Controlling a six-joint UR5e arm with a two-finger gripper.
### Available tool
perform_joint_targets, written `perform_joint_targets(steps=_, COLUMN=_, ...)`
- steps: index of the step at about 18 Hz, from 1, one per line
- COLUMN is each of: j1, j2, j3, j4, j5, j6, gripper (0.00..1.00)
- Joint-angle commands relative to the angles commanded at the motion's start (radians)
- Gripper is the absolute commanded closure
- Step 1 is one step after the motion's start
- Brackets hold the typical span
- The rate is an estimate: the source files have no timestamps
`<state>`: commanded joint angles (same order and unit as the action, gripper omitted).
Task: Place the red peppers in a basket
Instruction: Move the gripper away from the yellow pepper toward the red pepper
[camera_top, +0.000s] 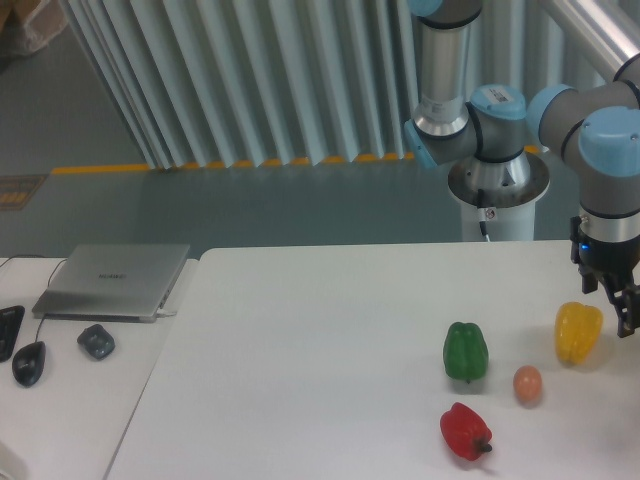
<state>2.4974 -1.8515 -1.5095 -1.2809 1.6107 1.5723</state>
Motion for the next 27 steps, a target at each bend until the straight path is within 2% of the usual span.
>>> perform_joint_targets(steps=15, j1=-0.003, j2=-0.003, j3=-0.011, j4=0.003, j5=-0.035, j6=0.012, gripper=0.00)
perform_joint_targets(steps=19, j1=-0.006, j2=-0.002, j3=-0.041, j4=0.061, j5=-0.058, j6=0.000, gripper=0.00)
perform_joint_targets(steps=23, j1=0.001, j2=0.002, j3=-0.084, j4=0.112, j5=-0.179, j6=-0.046, gripper=0.00)
perform_joint_targets(steps=24, j1=0.003, j2=0.003, j3=-0.100, j4=0.156, j5=-0.231, j6=-0.093, gripper=0.00)
perform_joint_targets(steps=25, j1=0.000, j2=0.000, j3=-0.098, j4=0.184, j5=-0.245, j6=-0.198, gripper=0.00)
perform_joint_targets(steps=27, j1=-0.008, j2=-0.005, j3=-0.084, j4=0.186, j5=-0.244, j6=-0.317, gripper=0.00)
